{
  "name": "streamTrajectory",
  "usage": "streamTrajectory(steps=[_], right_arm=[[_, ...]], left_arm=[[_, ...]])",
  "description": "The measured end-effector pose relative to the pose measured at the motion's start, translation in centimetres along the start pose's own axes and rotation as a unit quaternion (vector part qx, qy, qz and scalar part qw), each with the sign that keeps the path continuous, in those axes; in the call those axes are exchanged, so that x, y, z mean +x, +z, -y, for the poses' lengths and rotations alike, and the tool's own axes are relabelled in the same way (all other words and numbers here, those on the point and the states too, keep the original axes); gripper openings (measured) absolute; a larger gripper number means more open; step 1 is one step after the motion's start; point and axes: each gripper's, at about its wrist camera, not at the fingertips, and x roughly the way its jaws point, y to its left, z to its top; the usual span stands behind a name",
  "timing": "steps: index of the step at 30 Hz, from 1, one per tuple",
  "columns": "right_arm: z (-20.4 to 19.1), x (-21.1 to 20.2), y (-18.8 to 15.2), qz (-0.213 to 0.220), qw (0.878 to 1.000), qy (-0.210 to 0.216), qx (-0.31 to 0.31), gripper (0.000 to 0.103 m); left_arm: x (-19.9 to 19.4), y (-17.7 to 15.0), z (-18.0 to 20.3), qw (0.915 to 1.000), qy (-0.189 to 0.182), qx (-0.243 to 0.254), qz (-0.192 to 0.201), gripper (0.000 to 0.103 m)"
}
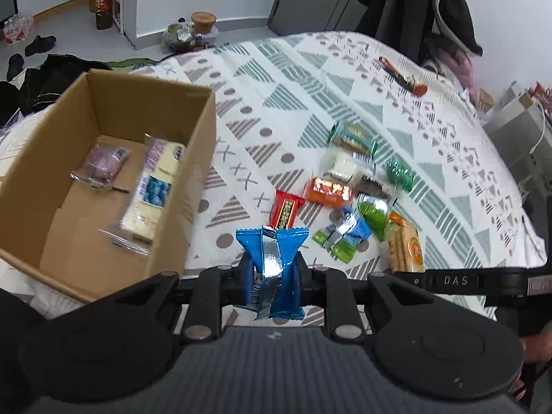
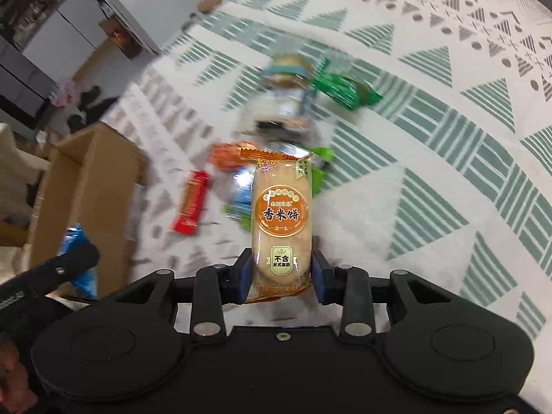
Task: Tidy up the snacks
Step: 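Carry both snacks over the cardboard box and release them inside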
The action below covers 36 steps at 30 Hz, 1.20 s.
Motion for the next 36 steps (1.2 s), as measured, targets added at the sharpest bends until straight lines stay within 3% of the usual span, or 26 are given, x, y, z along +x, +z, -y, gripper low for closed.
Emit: streamTrajectory(steps=[9,19,36], right_arm=[[-6.4,-3.7,0.0,0.048,0.997,0.036,-0.041,0.034],[-12.5,-6.2,-0.1,0.077,0.992,0.066,-0.076,0.034],[-20.0,-4.0,0.5,0.074,0.988,0.092,-0.097,0.034]], left_arm=[[-4.5,1.6,-1.9,0.9990,-0.017,-0.012,0.039,0.021],[-8.5,3.3,-5.4,0.9973,-0.009,-0.016,0.071,0.021],[-10.5,5.8,-12.1,0.9961,0.006,-0.038,0.079,0.021]])
